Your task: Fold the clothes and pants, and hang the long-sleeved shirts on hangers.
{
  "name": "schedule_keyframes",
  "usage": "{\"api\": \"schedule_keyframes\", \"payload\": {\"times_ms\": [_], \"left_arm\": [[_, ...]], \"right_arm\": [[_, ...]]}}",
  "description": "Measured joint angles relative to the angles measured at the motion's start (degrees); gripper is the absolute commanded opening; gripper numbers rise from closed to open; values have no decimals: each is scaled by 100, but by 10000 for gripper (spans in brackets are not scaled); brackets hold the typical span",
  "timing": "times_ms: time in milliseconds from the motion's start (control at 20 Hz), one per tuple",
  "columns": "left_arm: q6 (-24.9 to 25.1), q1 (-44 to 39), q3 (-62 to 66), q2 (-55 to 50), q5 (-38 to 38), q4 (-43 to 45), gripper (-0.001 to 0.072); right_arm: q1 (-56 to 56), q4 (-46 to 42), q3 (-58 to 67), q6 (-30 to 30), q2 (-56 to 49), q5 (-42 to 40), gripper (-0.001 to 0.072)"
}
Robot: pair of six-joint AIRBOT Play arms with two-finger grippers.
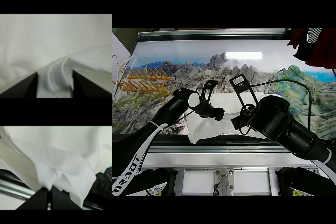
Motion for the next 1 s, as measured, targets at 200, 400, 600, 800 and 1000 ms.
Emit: {"api": "schedule_keyframes", "payload": {"times_ms": [200, 400, 600, 800, 1000], "left_arm": [[26, 81, 83, 240, -256, -22, 14], [61, 59, 704, 955, -485, -24, 14], [61, -411, 1058, 1545, -688, -17, 14], [20, -787, 719, 1552, -859, 20, 14], [0, -671, 345, 1202, -835, -122, 14]], "right_arm": [[-457, -44, 2, -142, 299, 0, 17], [-1436, 304, 4, -470, 627, 22, 18], [-1934, 739, 7, -804, 732, 26, 16], [-2118, 929, 7, -1213, 664, 26, 15], [-2391, 1220, 7, -1541, 487, 17, 17]]}}
